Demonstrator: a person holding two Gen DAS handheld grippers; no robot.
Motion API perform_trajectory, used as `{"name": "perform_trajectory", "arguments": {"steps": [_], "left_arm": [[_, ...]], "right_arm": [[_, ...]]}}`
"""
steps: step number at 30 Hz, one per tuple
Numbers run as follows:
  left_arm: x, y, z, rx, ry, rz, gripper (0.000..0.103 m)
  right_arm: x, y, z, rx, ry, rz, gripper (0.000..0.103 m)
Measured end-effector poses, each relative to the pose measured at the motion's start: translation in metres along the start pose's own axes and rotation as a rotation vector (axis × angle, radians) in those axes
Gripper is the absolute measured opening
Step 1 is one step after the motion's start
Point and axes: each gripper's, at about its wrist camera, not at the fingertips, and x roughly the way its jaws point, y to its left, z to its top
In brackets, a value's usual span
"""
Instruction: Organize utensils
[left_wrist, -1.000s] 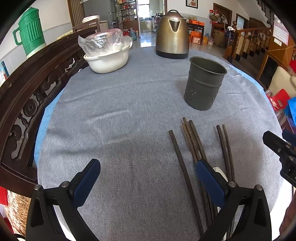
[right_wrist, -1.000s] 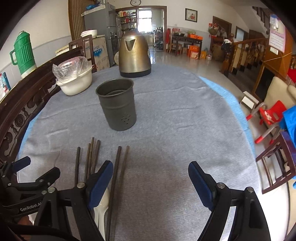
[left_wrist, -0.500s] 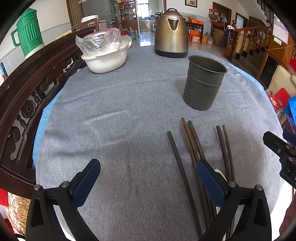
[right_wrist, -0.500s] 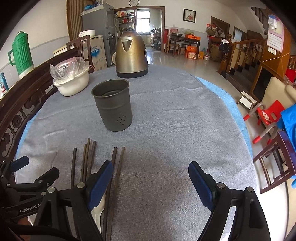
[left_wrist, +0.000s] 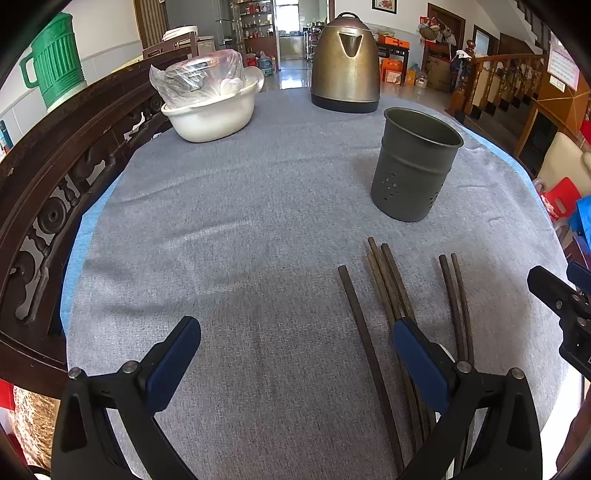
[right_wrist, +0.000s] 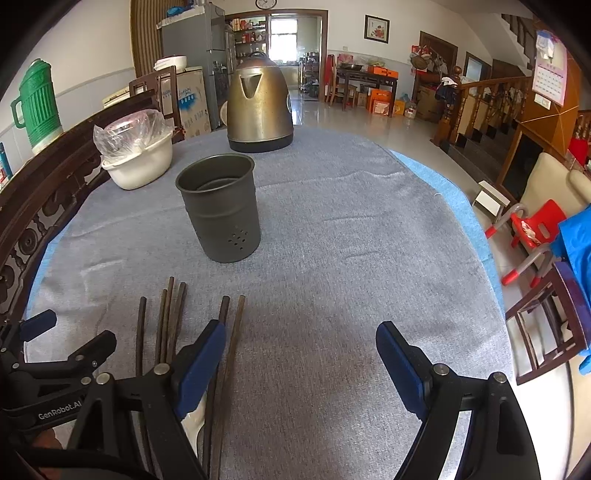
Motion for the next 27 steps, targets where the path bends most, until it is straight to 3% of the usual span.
{"name": "perform_trajectory", "arguments": {"steps": [27], "left_arm": [[0.0014,-0.0007,0.0034,-0.002,-0.002,-0.004,0.103]], "right_arm": [[-0.002,0.0007,0.0015,0.001,-0.007,-0.013,0.085]]}}
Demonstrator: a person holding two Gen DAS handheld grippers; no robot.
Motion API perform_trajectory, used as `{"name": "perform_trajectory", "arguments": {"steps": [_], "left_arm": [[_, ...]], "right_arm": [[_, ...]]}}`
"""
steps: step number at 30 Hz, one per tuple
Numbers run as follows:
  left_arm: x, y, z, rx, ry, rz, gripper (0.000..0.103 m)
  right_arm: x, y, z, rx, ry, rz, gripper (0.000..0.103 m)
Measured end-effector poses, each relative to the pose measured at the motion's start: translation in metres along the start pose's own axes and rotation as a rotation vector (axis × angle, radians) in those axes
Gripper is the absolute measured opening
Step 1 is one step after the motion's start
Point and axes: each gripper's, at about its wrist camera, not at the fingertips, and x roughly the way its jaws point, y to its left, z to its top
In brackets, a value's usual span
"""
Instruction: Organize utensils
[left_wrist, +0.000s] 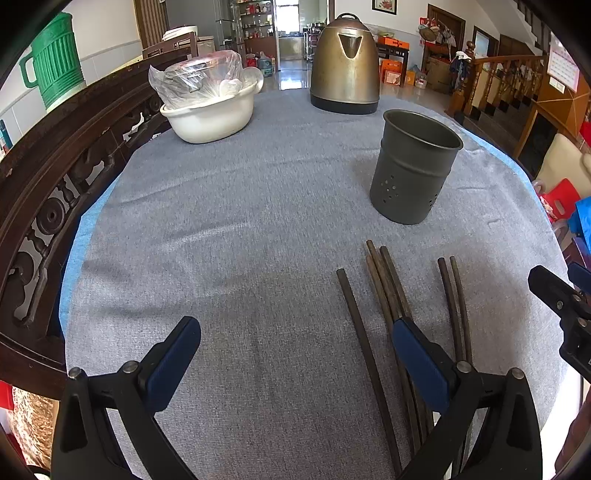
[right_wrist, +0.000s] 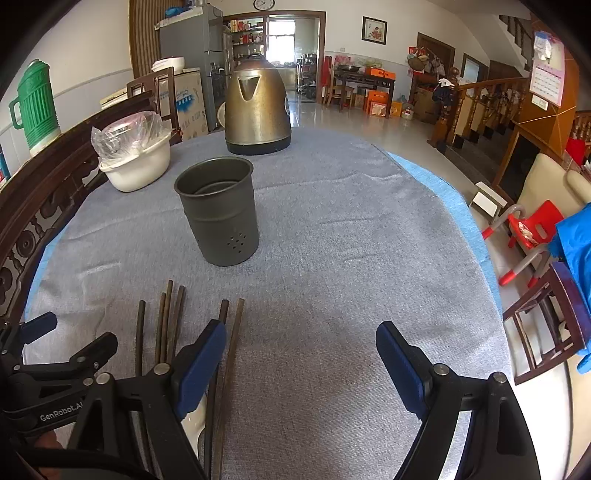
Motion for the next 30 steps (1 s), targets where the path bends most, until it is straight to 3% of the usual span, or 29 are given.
{"name": "perform_trajectory", "arguments": {"steps": [30], "left_arm": [[0.022,0.019,0.008,-0.042,0.043,-0.003,0.103]], "right_arm": [[0.013,0.007,0.006,-0.011,0.029,0.015,0.085]]}}
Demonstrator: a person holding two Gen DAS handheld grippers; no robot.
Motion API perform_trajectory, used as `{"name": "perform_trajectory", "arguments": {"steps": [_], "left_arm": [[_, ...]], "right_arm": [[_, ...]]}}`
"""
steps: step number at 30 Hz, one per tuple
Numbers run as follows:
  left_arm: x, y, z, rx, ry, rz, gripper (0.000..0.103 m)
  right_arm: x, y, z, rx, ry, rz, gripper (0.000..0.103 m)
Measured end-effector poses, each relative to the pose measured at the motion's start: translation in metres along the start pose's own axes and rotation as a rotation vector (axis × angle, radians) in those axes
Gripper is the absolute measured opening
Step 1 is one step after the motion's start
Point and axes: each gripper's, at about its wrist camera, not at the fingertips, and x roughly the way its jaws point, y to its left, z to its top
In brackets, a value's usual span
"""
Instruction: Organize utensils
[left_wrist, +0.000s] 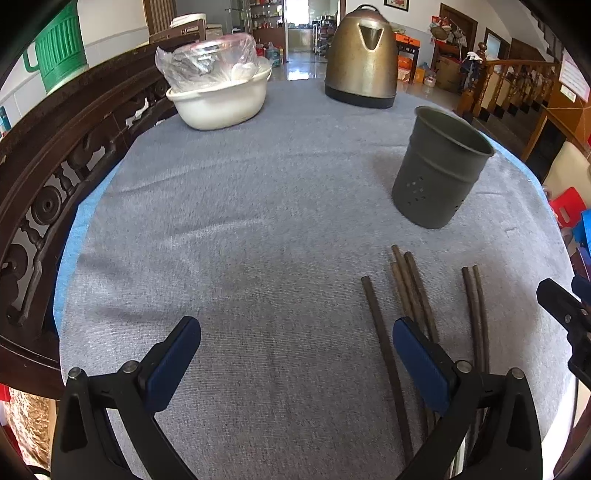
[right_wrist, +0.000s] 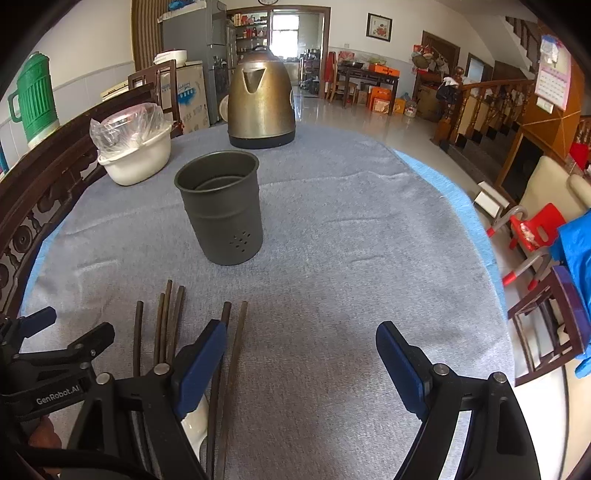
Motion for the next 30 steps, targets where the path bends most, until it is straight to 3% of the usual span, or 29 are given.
{"name": "perform_trajectory", "arguments": {"steps": [4,9,14,21,26,30], "left_arm": [[0.008,0.008,0.003,-0.035,0.042,-0.045,0.098],[0.018,0.009,0.009,-0.05,0.089,-0.116,0.082],[0.032,0.009,0.014,-0.062,0.135,-0.167,0.066],[0.044,0.004,0.022,-0.055,0.163,-0.209,0.06],[0.05,-0.005,0.029,-0.015,0.162,-0.19,0.053],[0.054,-0.013,0.034,0.012,0.147,-0.174,0.038]], "right_arm": [[0.016,-0.011,0.001,0.067,0.06,0.134,0.085],[0.049,-0.027,-0.004,0.197,0.169,0.338,0.057],[0.069,-0.029,-0.005,0.229,0.221,0.37,0.039],[0.086,-0.019,0.004,0.22,0.26,0.392,0.039],[0.094,-0.009,0.013,0.197,0.266,0.36,0.031],[0.096,0.004,0.017,0.13,0.281,0.323,0.018]]}}
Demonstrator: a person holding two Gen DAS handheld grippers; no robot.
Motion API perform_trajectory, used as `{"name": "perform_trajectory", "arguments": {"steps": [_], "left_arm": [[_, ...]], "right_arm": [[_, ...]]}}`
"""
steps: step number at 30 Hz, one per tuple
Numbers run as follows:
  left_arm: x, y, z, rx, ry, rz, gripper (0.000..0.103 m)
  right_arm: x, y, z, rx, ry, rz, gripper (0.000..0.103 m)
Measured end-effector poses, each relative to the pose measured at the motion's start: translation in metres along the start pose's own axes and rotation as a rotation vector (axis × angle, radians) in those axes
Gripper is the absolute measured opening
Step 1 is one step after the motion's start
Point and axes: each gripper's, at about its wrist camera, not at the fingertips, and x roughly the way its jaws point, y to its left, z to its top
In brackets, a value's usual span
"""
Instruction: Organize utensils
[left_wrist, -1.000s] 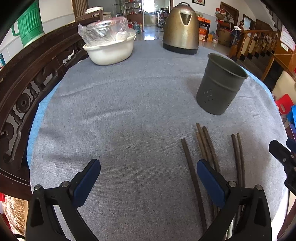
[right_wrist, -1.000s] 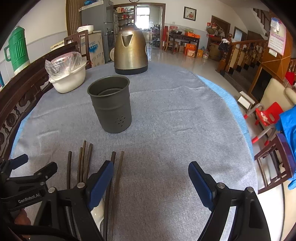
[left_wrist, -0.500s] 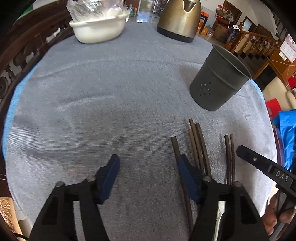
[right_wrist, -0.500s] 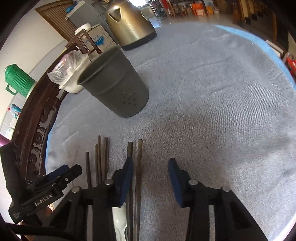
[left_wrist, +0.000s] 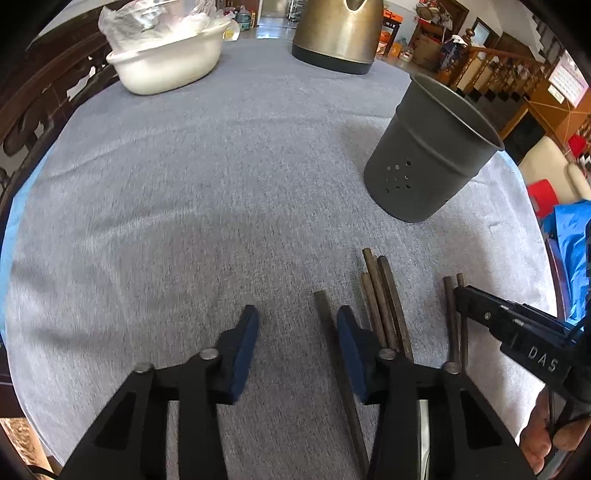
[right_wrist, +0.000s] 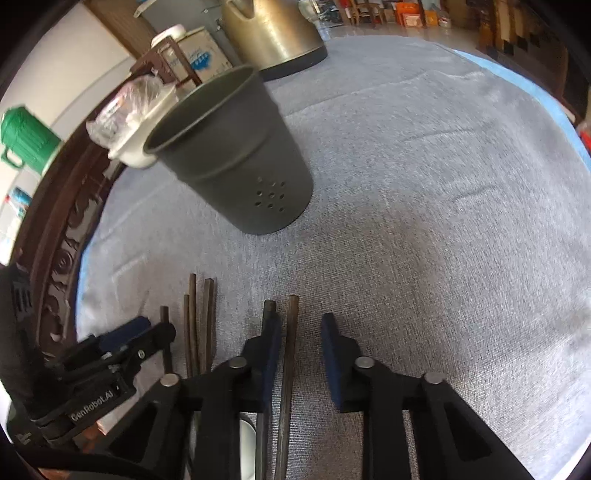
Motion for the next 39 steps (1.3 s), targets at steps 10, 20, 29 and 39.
{"name": "perform_trajectory", "arguments": {"steps": [10,20,29,39], "left_arm": [[0.001,-0.002,0.007,0.018,-0.035,-0.074,0.009],[-0.043,0.012,0.002,0.032,-0.123,-0.092,0.008],[-0.09,0.011,-0.009,0.051,-0.219,-0.114,0.008],[-0.102,0.019,-0.007,0.057,-0.281,-0.124,0.008]], "right_arm": [[-0.008,0.001,-0.006,-0.009,-0.035,0.039,0.008],[-0.03,-0.017,-0.009,0.05,-0.05,0.077,0.01],[-0.022,-0.005,0.0,0.02,0.014,0.017,0.016],[-0.008,0.013,0.004,-0.012,0.077,-0.055,0.016]]}}
